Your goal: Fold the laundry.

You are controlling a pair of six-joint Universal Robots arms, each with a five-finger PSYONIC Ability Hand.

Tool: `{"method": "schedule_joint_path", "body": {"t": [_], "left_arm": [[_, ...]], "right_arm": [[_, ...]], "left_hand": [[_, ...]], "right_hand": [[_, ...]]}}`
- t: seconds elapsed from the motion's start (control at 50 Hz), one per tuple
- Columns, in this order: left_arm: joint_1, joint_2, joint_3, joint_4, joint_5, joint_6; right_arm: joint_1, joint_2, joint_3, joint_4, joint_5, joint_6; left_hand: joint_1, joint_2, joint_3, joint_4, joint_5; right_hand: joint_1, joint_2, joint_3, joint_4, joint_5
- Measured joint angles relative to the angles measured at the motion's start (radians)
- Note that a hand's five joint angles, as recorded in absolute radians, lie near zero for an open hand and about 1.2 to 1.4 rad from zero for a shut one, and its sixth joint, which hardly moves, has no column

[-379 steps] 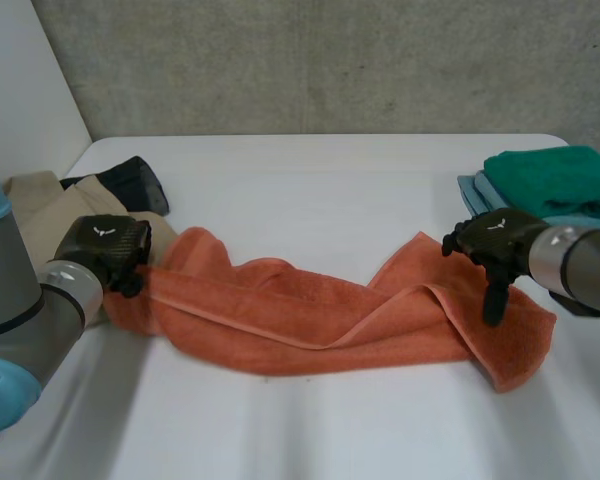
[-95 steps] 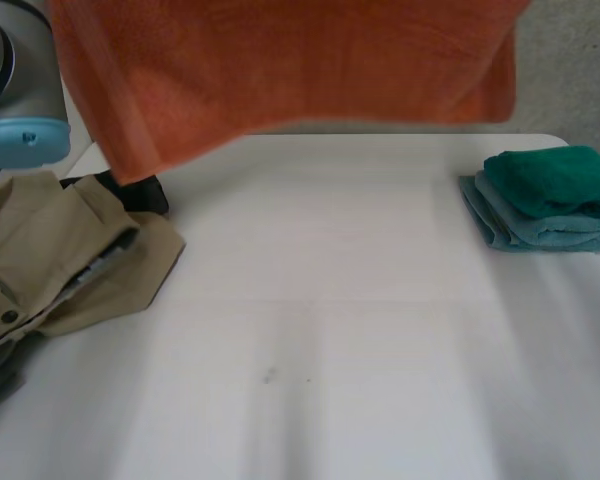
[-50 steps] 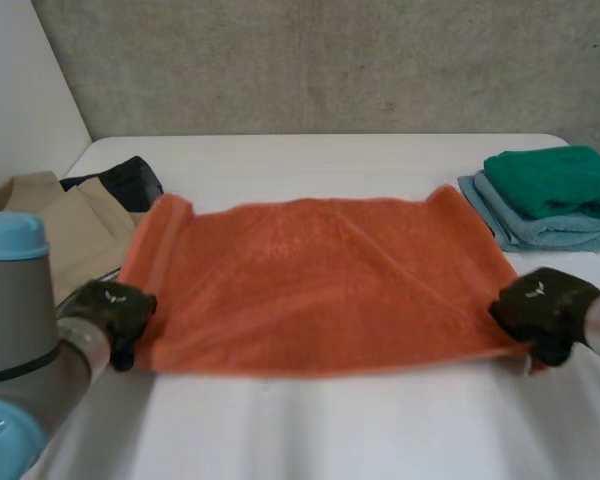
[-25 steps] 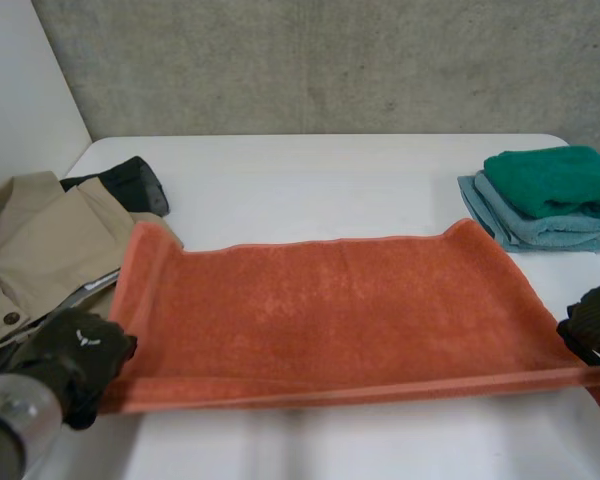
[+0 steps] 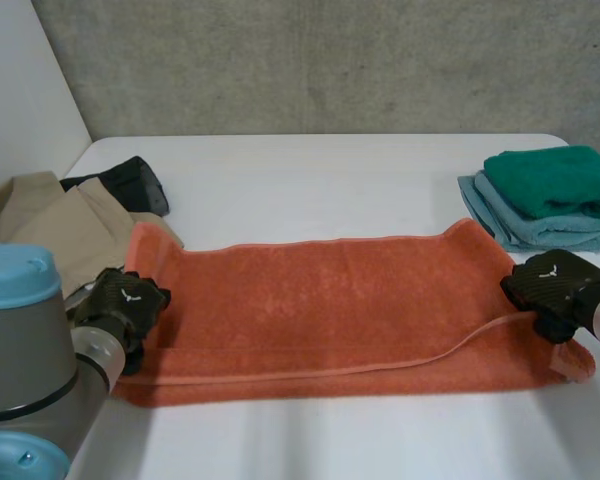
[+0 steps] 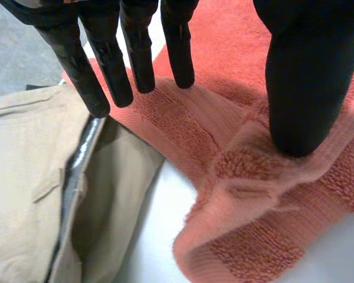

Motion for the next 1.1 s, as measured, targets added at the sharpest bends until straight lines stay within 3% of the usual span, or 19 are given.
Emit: {"method": "schedule_joint_path", "body": {"t": [0.2, 0.26, 0.38, 0.68, 0.74, 0.84, 0.9, 0.92, 1.1], "left_arm": [[0.048, 0.133, -0.028, -0.043, 0.008, 0.003], [0.074, 0.193, -0.05, -0.103, 0.03, 0.005], [0.089, 0.248, -0.086, -0.217, 0.091, 0.0], [0.103, 0.163, -0.123, -0.168, 0.101, 0.011], [0.103, 0.15, -0.126, -0.16, 0.1, 0.012], [0.105, 0.144, -0.126, -0.136, 0.097, 0.011], [0.106, 0.145, -0.125, -0.128, 0.096, 0.011], [0.107, 0.148, -0.124, -0.121, 0.094, 0.011], [0.109, 0.16, -0.127, -0.104, 0.093, 0.01]], "right_arm": [[0.002, -0.002, 0.009, -0.005, -0.002, 0.005], [0.002, -0.002, 0.013, -0.004, -0.003, 0.004], [0.002, -0.001, 0.019, -0.004, -0.004, 0.003], [0.002, 0.0, 0.033, -0.034, -0.003, 0.004], [0.001, 0.002, 0.033, -0.036, -0.003, 0.004], [0.0, 0.005, 0.034, -0.035, -0.002, 0.005], [-0.001, 0.005, 0.035, -0.034, -0.002, 0.005], [-0.003, 0.005, 0.036, -0.03, -0.003, 0.006], [-0.007, 0.003, 0.046, -0.011, -0.011, 0.023]], "left_hand": [[-0.013, -0.013, -0.013, -0.015, -0.015], [-0.123, -0.128, -0.128, -0.121, -0.126], [-0.125, -0.134, -0.132, -0.125, -0.133], [-0.121, -0.123, -0.127, -0.117, -0.116], [-0.007, 0.001, -0.002, 0.002, 0.005], [0.633, 0.618, 0.611, 0.619, 0.61], [0.633, 0.618, 0.611, 0.619, 0.61], [0.653, 0.716, 0.703, 0.729, 0.677], [0.653, 0.722, 0.71, 0.738, 0.677]], "right_hand": [[0.0, 0.0, 0.0, 0.0, 0.0], [0.0, 0.0, 0.0, 0.0, 0.0], [0.0, 0.0, 0.0, 0.0, 0.0], [0.0, 0.0, 0.0, 0.0, 0.0], [0.0, 0.0, 0.0, 0.0, 0.0], [0.0, 0.0, 0.0, 0.0, 0.0], [0.0, 0.0, 0.0, 0.0, 0.0], [0.0, 0.0, 0.0, 0.0, 0.0], [0.0, 0.0, 0.0, 0.0, 0.0]]}}
